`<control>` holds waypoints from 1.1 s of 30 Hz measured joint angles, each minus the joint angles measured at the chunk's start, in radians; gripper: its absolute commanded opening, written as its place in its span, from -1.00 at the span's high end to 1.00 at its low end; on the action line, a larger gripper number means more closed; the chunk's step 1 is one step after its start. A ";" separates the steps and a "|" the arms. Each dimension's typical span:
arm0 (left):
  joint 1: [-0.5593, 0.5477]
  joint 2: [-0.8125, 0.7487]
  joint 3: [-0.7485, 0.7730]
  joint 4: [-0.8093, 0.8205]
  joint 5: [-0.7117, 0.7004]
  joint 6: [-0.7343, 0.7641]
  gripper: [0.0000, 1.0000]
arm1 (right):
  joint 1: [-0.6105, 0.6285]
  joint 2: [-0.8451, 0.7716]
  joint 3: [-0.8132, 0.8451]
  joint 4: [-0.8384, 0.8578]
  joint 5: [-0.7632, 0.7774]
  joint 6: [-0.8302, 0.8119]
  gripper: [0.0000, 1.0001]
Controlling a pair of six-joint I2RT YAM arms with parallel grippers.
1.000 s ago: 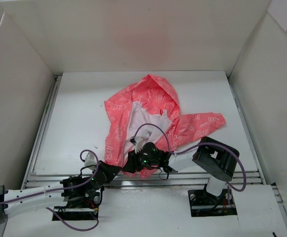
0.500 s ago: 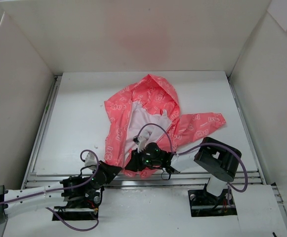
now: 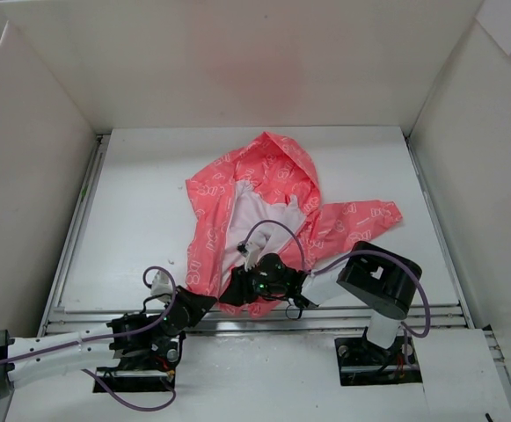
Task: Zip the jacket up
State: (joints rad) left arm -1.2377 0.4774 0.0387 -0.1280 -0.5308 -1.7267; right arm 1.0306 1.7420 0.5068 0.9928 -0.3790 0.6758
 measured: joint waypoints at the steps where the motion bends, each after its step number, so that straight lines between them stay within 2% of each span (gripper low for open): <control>1: 0.000 0.000 0.000 -0.002 -0.001 0.002 1.00 | -0.004 0.011 0.002 0.017 -0.009 0.005 0.22; 6: 0.000 0.003 0.000 -0.002 -0.005 0.007 1.00 | -0.010 0.023 0.007 0.048 -0.039 0.013 -0.03; 15: 0.000 0.016 0.000 0.005 -0.004 0.010 1.00 | -0.029 0.055 0.007 0.112 -0.139 0.027 0.18; 20: 0.000 0.006 0.000 0.005 -0.005 0.010 1.00 | -0.030 0.056 0.006 0.126 -0.177 0.035 0.18; 26: 0.000 0.002 0.000 0.004 -0.005 0.010 1.00 | -0.030 0.056 0.006 0.116 -0.199 0.035 -0.11; 27: 0.000 0.002 0.000 0.004 -0.004 0.011 1.00 | -0.030 0.056 0.006 0.112 -0.201 0.035 -0.22; 30: 0.000 0.002 0.000 0.005 -0.004 0.011 1.00 | -0.030 0.056 0.015 0.102 -0.204 0.031 -0.29; 33: 0.000 0.000 0.000 0.003 -0.006 0.014 1.00 | -0.030 0.058 0.024 0.095 -0.205 0.027 -0.23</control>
State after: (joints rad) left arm -1.2373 0.4774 0.0387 -0.1246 -0.5369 -1.7123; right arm 1.0008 1.8004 0.5312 1.0878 -0.5838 0.7029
